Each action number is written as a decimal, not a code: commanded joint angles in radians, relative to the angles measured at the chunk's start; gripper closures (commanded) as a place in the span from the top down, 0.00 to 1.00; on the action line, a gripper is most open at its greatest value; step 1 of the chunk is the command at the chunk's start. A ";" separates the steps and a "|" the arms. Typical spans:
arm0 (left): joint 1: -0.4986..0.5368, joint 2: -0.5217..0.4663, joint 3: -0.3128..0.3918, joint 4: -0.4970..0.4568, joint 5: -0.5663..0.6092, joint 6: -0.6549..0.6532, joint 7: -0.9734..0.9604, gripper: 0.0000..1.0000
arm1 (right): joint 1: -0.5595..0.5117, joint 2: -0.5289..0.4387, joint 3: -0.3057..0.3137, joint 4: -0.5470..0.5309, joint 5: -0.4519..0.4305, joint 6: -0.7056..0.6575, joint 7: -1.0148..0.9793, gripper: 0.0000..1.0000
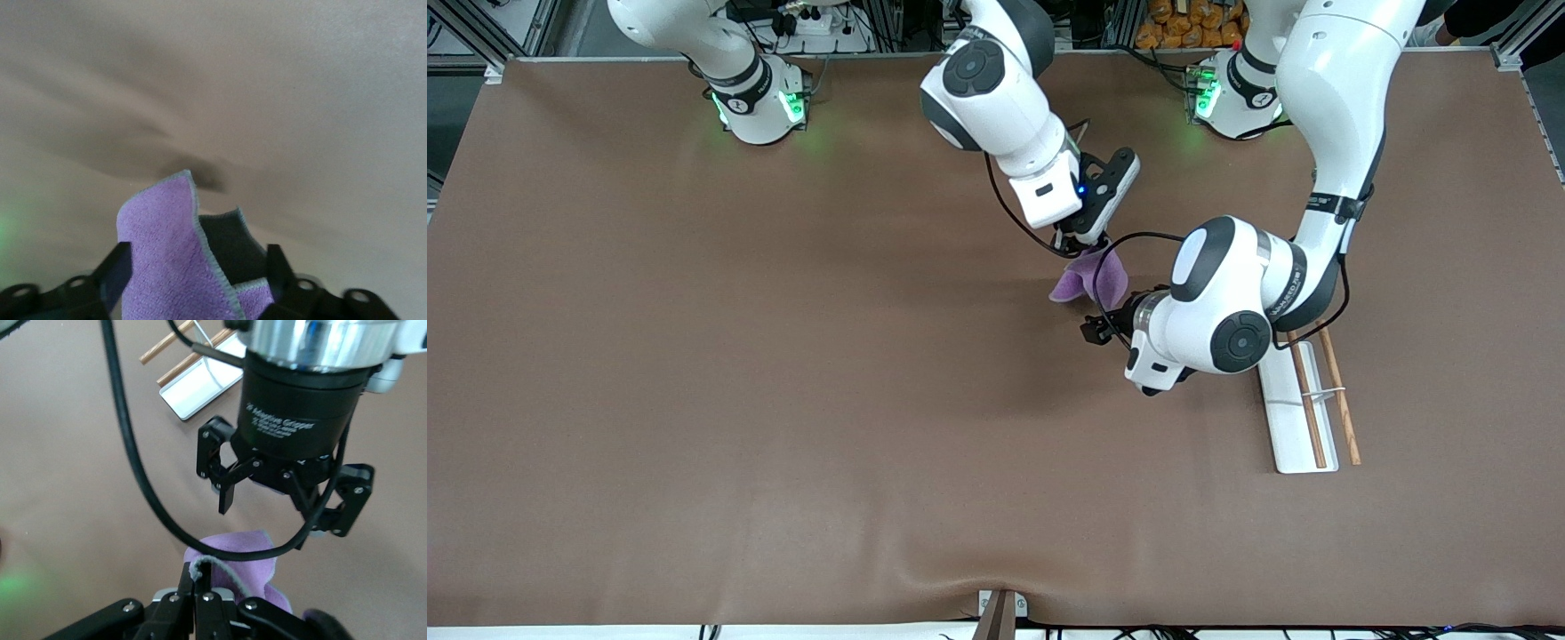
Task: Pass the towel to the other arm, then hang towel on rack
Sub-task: 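Carry the towel while the left gripper reaches toward it, then grasp the hanging towel with the left gripper below the right gripper, then open the right gripper while the left gripper pulls the towel away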
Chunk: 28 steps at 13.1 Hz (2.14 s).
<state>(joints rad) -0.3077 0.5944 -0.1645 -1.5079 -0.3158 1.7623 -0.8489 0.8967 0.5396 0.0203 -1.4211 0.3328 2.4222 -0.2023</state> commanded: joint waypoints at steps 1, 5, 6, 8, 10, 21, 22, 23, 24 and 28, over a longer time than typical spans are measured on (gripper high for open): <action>-0.008 0.001 0.007 0.011 -0.014 -0.044 -0.027 0.68 | -0.015 0.013 0.007 0.028 0.035 -0.009 0.004 0.00; -0.008 0.001 0.007 0.011 -0.019 -0.053 -0.047 0.44 | -0.015 0.013 0.007 0.028 0.035 -0.009 0.004 0.00; -0.008 0.001 0.007 0.012 -0.019 -0.056 -0.048 0.35 | -0.015 0.013 0.007 0.028 0.035 -0.009 0.004 0.00; -0.007 0.001 0.007 0.014 -0.019 -0.056 -0.047 0.27 | -0.015 0.013 0.007 0.028 0.035 -0.006 0.004 0.00; -0.005 -0.001 0.007 0.018 -0.019 -0.058 -0.045 0.27 | -0.015 0.013 0.007 0.028 0.035 -0.006 0.004 0.00; 0.054 -0.074 0.019 0.083 0.000 -0.153 -0.029 0.00 | -0.015 0.011 0.007 0.027 0.035 -0.012 0.004 0.22; 0.074 -0.087 0.019 0.083 0.000 -0.168 -0.006 0.00 | -0.015 0.010 0.007 0.027 0.034 -0.011 0.001 0.86; 0.091 -0.097 0.020 0.083 0.000 -0.181 0.026 0.00 | -0.015 0.011 0.006 0.024 0.034 -0.011 0.001 1.00; 0.116 -0.110 0.020 0.083 0.000 -0.193 0.074 0.00 | -0.015 0.011 0.007 0.024 0.034 -0.011 0.004 1.00; 0.215 -0.125 0.020 0.084 0.061 -0.219 0.267 0.00 | -0.016 0.010 0.007 0.024 0.034 -0.012 0.004 1.00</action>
<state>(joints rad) -0.1246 0.4863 -0.1401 -1.4161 -0.3025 1.5618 -0.6561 0.8895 0.5396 0.0205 -1.4206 0.3474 2.4209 -0.2021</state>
